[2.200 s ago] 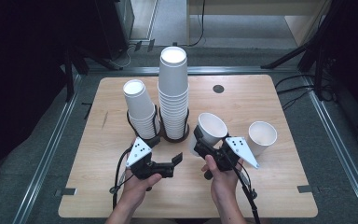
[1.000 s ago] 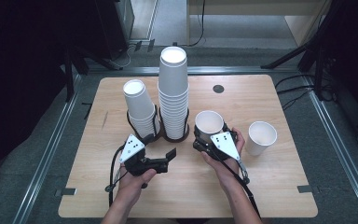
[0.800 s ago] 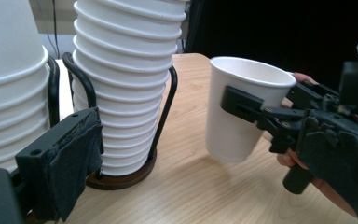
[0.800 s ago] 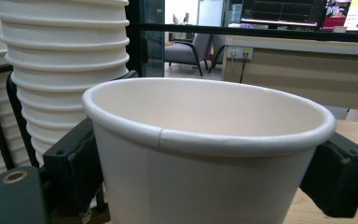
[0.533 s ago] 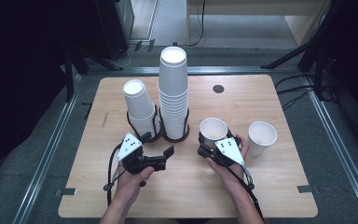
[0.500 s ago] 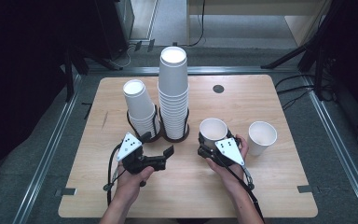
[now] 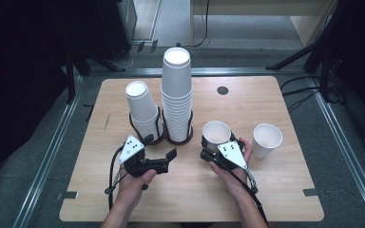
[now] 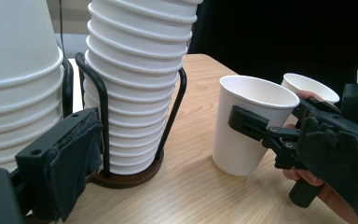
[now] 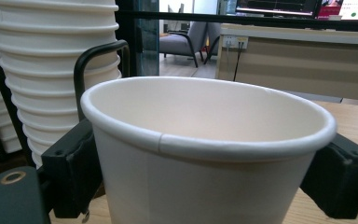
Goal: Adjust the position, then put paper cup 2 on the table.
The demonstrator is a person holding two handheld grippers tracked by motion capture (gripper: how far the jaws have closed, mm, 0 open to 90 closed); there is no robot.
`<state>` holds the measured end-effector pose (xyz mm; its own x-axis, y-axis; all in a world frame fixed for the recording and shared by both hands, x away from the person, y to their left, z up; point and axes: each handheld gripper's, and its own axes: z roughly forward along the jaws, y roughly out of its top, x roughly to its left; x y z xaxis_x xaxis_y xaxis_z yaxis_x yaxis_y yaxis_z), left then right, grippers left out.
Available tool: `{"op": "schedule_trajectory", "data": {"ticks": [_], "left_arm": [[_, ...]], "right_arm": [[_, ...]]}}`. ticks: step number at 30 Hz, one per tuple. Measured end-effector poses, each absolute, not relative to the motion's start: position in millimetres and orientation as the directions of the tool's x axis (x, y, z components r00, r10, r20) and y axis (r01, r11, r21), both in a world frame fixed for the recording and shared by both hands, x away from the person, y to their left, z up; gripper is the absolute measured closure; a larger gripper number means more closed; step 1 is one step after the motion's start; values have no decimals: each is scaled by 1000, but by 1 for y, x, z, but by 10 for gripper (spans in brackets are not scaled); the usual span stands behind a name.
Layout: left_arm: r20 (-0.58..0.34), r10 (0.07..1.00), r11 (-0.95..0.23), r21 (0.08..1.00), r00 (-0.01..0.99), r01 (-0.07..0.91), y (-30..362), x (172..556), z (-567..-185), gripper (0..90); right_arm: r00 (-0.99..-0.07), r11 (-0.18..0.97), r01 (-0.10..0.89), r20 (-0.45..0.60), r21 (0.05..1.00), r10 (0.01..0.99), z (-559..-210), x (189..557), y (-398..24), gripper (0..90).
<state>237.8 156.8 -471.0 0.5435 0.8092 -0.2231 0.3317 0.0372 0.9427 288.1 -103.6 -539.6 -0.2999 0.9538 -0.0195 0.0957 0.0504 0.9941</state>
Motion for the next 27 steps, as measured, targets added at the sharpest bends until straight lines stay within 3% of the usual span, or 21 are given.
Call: {"op": "schedule_trajectory", "data": {"ticks": [27], "left_arm": [[-220,811,25,939,542,343,154,238,-474,7]], "right_arm": [[-320,77,119,-35,990,947,-549,283,-102,99]]}}
